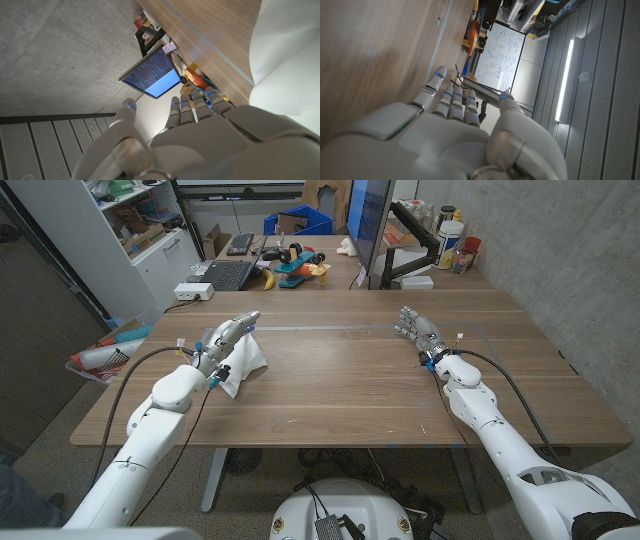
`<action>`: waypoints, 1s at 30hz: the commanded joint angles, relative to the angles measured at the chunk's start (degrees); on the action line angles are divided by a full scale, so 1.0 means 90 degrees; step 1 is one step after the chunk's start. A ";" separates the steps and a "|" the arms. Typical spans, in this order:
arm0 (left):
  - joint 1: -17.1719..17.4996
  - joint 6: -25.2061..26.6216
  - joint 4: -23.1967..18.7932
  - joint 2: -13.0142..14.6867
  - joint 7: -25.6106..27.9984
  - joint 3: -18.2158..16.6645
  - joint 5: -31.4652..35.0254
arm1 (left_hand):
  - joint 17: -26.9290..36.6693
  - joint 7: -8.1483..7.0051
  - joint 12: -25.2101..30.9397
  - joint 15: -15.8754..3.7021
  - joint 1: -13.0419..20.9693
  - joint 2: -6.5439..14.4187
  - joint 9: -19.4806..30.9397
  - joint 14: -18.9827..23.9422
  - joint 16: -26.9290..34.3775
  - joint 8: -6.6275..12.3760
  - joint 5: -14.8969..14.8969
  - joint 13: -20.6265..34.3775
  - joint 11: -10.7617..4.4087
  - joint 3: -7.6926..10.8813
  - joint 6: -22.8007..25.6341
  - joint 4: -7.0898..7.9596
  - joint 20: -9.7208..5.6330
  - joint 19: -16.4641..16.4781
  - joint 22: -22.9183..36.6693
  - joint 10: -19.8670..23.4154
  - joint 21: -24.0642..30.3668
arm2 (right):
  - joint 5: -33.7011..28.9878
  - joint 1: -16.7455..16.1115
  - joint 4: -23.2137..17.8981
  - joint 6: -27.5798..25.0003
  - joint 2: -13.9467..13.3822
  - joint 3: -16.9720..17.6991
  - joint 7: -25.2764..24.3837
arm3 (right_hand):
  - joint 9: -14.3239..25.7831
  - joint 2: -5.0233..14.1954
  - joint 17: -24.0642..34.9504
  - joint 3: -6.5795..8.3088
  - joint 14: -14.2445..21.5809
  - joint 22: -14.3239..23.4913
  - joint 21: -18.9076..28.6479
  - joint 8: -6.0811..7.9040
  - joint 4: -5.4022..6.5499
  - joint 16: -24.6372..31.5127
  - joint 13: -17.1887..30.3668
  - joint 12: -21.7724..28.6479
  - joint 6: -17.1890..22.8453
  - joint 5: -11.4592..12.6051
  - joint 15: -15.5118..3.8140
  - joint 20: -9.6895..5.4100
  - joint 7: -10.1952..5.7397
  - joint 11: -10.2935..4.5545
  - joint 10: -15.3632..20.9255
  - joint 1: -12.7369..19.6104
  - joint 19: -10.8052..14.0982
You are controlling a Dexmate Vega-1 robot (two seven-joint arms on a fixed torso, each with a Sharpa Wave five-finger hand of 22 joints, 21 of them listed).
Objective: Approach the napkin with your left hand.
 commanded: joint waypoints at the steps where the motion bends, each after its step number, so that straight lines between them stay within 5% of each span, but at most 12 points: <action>1: 0.0162 -0.0014 -0.0141 0.0199 0.0062 -0.0082 0.0257 | -0.0001 -0.0016 0.0025 0.0002 0.0074 -0.0004 0.0016 0.0009 0.0053 0.0027 -0.0031 -0.0003 -0.0036 0.0008 0.0086 -0.0053 0.0033 0.0012 0.0030 0.0013 -0.0034 | -0.0055 -0.0015 -0.0140 -0.0048 -0.0006 -0.0064 -0.0082 | 0.0015 0.0061 -0.0009 -0.0028 0.0033 0.0033 -0.0018 -0.0015 -0.0004 0.0037 0.0017 -0.0015 0.0051 0.0030 0.0000 -0.0006 0.0016 0.0016 0.0067 0.0007 0.0047; 30: 0.0479 0.0295 -0.0506 0.0547 0.0594 -0.0323 0.1208 | -0.0004 -0.0066 0.0026 -0.0041 0.0166 0.0001 0.0019 0.0026 0.0043 0.0017 -0.0021 -0.0016 -0.0075 0.0024 0.0130 -0.0104 0.0056 0.0011 0.0032 0.0031 -0.0097 | -0.0099 0.0084 0.0094 0.0010 0.0045 -0.0074 -0.0121 | 0.0016 0.0068 -0.0022 -0.0045 0.0039 0.0035 -0.0073 -0.0016 -0.0017 0.0037 0.0017 -0.0023 0.0066 0.0032 -0.0001 -0.0009 0.0017 0.0020 0.0066 0.0010 0.0070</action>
